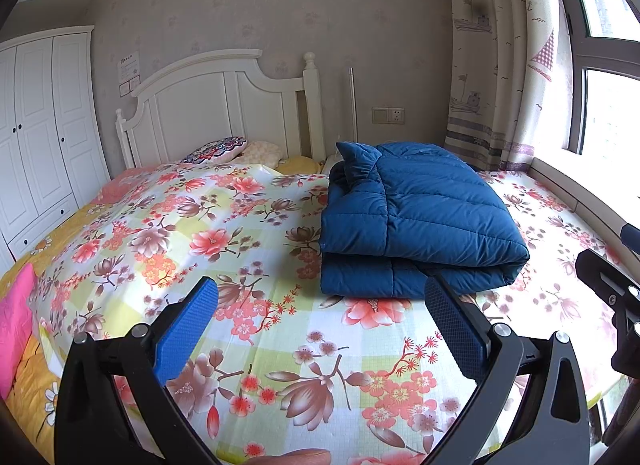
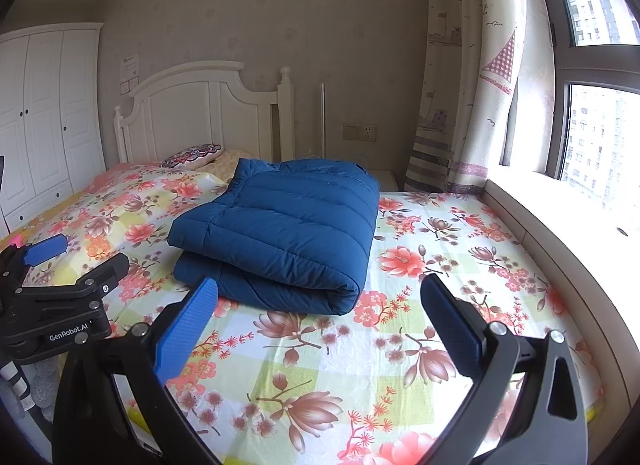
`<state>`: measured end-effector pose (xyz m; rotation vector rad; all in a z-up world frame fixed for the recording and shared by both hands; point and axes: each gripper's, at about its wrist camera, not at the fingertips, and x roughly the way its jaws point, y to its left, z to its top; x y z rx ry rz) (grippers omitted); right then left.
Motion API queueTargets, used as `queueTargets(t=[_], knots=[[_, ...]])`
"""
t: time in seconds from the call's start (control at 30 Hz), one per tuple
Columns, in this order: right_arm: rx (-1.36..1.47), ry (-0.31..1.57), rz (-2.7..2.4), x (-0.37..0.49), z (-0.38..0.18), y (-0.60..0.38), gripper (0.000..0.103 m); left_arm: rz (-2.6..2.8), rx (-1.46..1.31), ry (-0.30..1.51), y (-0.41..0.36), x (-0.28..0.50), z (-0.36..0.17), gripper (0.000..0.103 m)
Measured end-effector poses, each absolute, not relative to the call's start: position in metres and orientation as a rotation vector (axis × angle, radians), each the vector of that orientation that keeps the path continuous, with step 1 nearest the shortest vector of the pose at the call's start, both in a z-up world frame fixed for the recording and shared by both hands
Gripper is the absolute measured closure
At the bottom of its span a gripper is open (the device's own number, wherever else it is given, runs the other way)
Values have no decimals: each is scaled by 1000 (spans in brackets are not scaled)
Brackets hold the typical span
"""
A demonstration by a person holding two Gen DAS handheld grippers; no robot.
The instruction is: Fold large clothes
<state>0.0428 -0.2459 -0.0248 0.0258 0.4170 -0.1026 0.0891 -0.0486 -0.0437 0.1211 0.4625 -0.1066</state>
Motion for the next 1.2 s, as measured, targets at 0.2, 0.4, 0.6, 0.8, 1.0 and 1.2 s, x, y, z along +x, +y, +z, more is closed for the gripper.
queueTargets(t=[0.2,0.4,0.6,0.8,1.0,1.2], knots=[[27,418,-100,43,-25,-245,2,-108,123,461,-48,89,-43,4],[28,417,-100,43,-25,-246,2,-103,122,458,-51,87,-43,4],[28,417,-98,43,-25,-245,2,-102,123,458,-51,87,-44,4],[30,417,-97,44,-25,-244,2,-103,123,457,-51,87,-44,4],[35,430,-91,46,-29,-245,2,-110,126,464,-55,89,-45,4],[41,458,-89,53,-40,-250,2,-191,117,451,-67,94,-50,4]])
